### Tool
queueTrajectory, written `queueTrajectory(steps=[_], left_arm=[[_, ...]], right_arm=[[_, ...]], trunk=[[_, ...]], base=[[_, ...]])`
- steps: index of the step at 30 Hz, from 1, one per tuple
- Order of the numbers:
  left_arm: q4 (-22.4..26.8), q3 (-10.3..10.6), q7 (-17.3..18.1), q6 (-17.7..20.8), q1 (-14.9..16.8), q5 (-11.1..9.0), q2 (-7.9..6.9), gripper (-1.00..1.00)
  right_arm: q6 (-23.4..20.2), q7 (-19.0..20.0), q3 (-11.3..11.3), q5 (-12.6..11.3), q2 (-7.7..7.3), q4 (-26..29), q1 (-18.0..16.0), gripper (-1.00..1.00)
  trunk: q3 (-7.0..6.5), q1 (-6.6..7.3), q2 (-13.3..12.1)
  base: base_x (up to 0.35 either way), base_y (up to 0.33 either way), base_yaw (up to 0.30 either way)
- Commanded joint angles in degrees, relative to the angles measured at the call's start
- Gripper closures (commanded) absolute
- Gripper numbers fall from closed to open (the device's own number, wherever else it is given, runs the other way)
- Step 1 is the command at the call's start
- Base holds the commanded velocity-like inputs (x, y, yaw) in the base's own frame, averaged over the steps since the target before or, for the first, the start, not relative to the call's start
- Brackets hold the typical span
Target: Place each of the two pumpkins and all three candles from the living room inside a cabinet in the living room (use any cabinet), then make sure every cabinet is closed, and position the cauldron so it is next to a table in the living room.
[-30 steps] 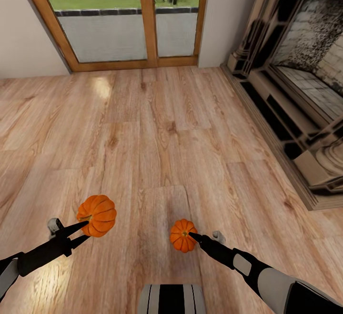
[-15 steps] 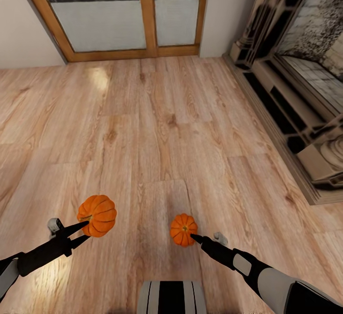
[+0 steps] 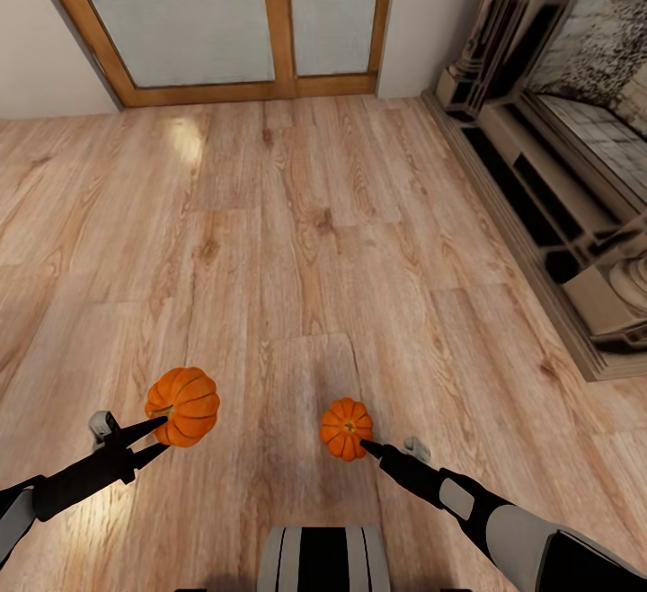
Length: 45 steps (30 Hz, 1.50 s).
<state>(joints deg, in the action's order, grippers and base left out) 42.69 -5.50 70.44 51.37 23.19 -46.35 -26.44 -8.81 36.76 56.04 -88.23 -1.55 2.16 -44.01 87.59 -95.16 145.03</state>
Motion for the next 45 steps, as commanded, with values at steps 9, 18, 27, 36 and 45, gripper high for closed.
queueTrajectory(steps=[9, 18, 27, 36, 45], left_arm=[[-0.01, -0.04, -0.04, 0.4, 0.01, -0.16, 0.05, 1.0], [0.03, -0.03, -0.04, 0.4, 0.01, -0.15, 0.07, 1.0], [0.03, 0.01, -0.12, 0.4, 0.01, -0.15, 0.07, 1.0], [0.03, 0.25, -0.12, 0.4, 0.01, -0.15, 0.16, 1.0], [0.03, 0.23, -0.12, 0.4, 0.01, -0.08, 0.16, 1.0]], right_arm=[[-0.16, 0.41, 0.3, -0.63, -0.03, 0.03, -0.02, -1.0], [-0.15, 0.35, 0.3, -0.66, -0.03, -0.05, -0.02, -1.0], [-0.15, 0.35, 0.3, -0.66, -0.03, -0.06, -0.02, -1.0], [-0.15, 0.33, 0.3, -0.66, -0.03, -0.06, -0.02, -1.0], [-0.15, 0.25, 0.3, -0.64, -0.03, -0.05, -0.02, -1.0]], trunk=[[0.03, 0.01, 0.01], [0.03, 0.01, 0.01], [0.03, 0.01, 0.01], [0.03, 0.01, 0.01], [0.03, 0.01, 0.01]], base=[[0.003, 0.003, 0.0], [0.045, 0.037, 0.0], [0.068, 0.045, 0.0], [0.039, 0.011, 0.0], [0.014, 0.005, 0.0]])
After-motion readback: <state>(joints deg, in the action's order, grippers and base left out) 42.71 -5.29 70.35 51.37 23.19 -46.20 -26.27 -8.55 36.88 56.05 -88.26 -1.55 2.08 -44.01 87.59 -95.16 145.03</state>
